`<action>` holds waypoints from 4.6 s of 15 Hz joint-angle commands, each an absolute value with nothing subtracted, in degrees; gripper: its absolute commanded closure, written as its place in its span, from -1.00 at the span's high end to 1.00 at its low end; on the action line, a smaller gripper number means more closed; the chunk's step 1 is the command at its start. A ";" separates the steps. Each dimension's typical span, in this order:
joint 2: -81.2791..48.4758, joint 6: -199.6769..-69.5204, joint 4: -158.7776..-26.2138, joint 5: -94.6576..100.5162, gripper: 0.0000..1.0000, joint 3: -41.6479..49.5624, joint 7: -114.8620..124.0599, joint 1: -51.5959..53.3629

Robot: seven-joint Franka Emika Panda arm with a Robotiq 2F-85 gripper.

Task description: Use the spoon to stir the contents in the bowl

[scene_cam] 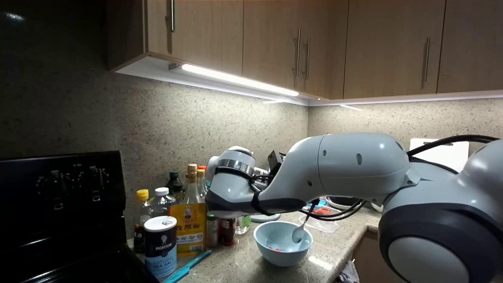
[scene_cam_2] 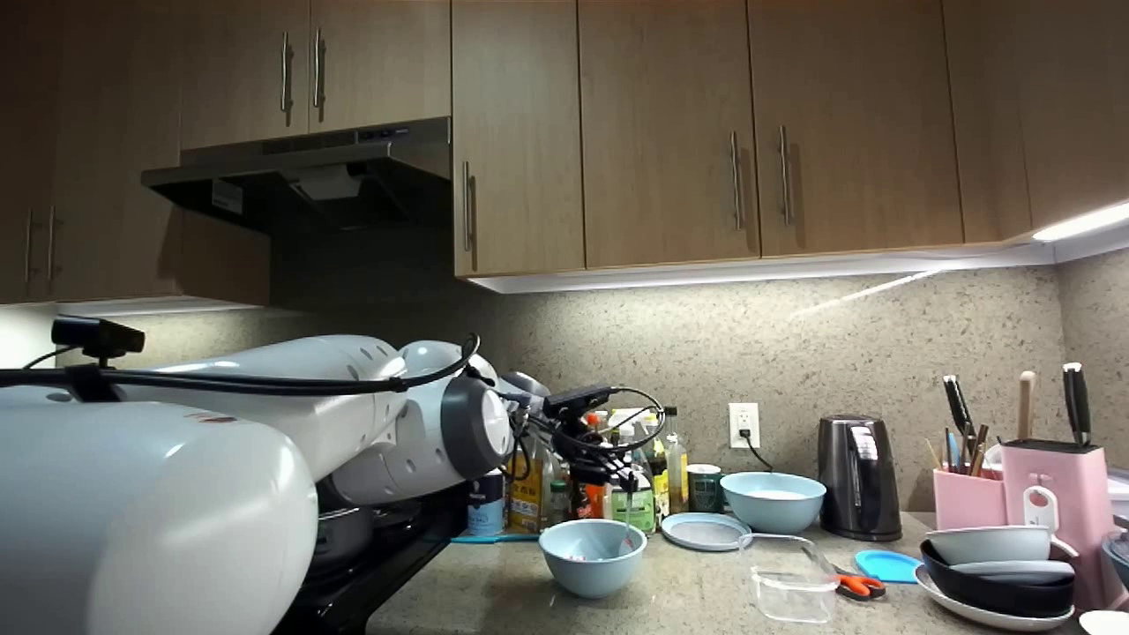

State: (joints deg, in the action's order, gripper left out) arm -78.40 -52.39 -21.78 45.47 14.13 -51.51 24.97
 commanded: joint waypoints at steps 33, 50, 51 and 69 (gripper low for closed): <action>-78.28 -47.13 -21.33 44.44 -0.99 12.45 -49.32 24.58; -81.45 -53.36 -23.31 52.83 -0.99 13.38 -50.86 33.25; -81.45 -55.12 -23.11 53.38 -0.99 13.56 -50.95 33.21; -80.12 -47.12 -21.18 47.56 -0.99 11.58 -48.99 24.29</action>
State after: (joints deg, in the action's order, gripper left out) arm -80.62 -50.42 -21.24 49.42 12.70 -50.23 23.95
